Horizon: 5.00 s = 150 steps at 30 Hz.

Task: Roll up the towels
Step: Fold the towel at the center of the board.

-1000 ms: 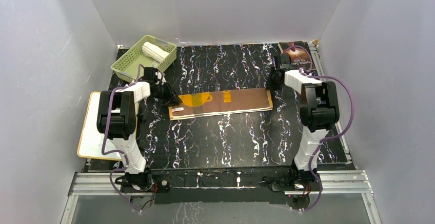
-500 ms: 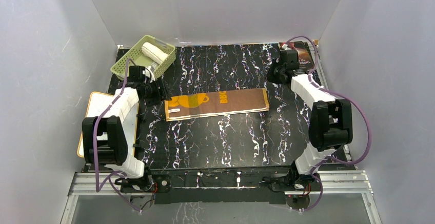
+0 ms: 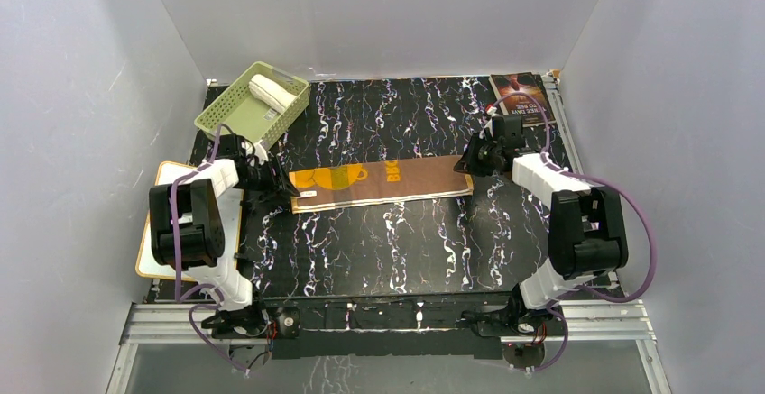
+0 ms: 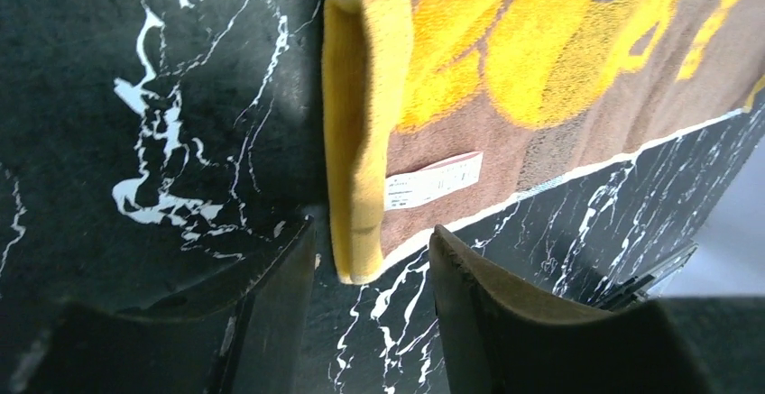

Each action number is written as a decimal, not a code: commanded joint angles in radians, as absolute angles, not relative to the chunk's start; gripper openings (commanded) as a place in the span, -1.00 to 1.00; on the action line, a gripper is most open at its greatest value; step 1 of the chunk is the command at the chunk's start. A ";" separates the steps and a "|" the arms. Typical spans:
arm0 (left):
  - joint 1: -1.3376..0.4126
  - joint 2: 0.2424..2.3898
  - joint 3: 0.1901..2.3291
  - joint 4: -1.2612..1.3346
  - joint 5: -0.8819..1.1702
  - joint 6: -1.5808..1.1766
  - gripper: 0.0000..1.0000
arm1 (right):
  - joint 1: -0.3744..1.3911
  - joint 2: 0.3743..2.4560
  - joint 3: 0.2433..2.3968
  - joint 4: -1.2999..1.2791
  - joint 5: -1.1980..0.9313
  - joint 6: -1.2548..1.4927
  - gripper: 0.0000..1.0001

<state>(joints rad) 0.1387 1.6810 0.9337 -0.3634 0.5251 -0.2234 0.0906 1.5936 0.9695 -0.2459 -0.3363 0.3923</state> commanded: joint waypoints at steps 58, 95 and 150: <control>-0.485 1.829 1.587 -0.919 -0.261 -0.217 -1.00 | 0.141 1.461 1.005 -0.382 -0.225 0.393 -0.82; -0.724 2.108 1.910 -0.946 0.002 -0.420 -1.00 | 0.141 1.504 0.980 -0.389 -0.259 0.369 -0.73; -0.366 1.705 1.298 -0.460 0.229 -0.298 -0.22 | 0.535 1.806 1.228 -0.447 0.017 0.496 -0.17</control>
<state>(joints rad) -0.3859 1.7401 1.2903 -0.4435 0.2359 -0.3351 0.5369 1.7962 1.1728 -0.4480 -0.0208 0.4767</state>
